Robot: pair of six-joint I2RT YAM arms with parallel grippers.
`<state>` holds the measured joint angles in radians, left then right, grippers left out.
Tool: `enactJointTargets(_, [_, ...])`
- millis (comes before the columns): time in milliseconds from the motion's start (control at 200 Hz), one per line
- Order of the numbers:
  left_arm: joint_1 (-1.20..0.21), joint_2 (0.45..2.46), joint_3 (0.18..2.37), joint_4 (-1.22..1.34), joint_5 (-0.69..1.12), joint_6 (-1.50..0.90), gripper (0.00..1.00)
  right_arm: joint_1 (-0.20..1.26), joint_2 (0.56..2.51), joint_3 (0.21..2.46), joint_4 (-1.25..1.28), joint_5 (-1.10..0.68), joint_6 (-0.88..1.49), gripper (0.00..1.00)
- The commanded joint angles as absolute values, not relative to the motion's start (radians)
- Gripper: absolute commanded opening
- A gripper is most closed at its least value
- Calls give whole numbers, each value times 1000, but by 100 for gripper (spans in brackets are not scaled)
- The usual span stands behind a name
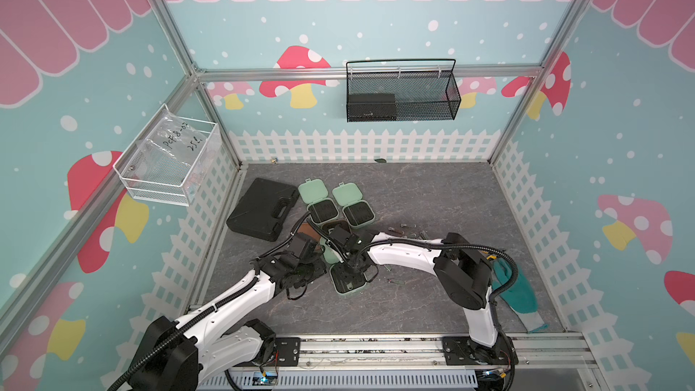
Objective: Organize nail clipper sets
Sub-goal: Place the nail clipper in the storage box, then adjust the nail clipper in the storage box.
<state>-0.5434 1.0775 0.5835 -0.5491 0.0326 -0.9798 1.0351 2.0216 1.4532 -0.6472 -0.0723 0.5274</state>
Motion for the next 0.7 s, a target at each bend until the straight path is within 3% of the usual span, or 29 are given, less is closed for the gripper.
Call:
enactJointTargets(0, [-535,1086,606,-553,38,-973,48,1040,2015,1472,-645,-89,520,39])
enactJointTargets(155, [-535,1094,607,-544,44,-974,48,1039,2004,1476,-644,-98,523,35])
enactJointTargets(696, [-535,1108,614,-529,58,-975,48,1039,1968,1497,-643,-91,531,34])
